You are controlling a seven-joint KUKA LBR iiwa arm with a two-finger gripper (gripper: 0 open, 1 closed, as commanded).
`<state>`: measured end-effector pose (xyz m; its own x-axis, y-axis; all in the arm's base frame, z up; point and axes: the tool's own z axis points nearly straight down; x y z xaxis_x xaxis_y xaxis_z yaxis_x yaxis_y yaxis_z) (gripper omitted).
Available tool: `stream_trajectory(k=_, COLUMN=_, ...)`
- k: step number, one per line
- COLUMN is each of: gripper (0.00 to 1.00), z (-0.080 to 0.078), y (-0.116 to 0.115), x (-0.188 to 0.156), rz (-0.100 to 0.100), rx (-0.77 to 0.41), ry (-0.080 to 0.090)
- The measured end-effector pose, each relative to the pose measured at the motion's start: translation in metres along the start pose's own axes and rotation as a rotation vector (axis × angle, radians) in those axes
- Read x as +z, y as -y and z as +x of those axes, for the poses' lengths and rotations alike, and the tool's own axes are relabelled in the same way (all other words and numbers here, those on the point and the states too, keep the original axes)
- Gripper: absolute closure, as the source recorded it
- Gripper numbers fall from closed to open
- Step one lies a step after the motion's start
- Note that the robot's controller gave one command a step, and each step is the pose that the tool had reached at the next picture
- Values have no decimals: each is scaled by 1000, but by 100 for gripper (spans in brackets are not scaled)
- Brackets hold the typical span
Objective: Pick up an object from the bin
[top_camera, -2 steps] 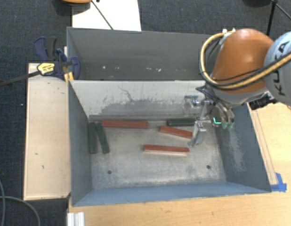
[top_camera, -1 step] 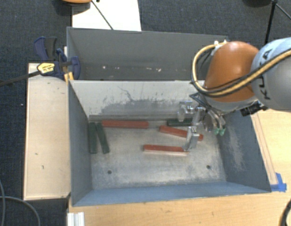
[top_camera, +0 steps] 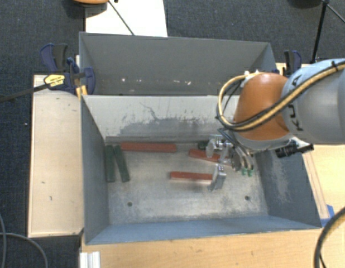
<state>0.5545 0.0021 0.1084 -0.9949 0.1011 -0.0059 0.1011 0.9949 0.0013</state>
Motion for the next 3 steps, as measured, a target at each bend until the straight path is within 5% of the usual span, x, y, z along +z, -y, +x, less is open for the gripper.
stream_trajectory(k=1, gripper=0, z=-9, y=-10, x=31, rz=1, rx=48, ry=-10)
stream_trajectory(k=2, gripper=100, z=0, y=31, x=38, rz=1, rx=143, ry=-4)
stream_trajectory(k=3, gripper=0, z=0, y=31, x=38, rz=1, rx=142, ry=-4)
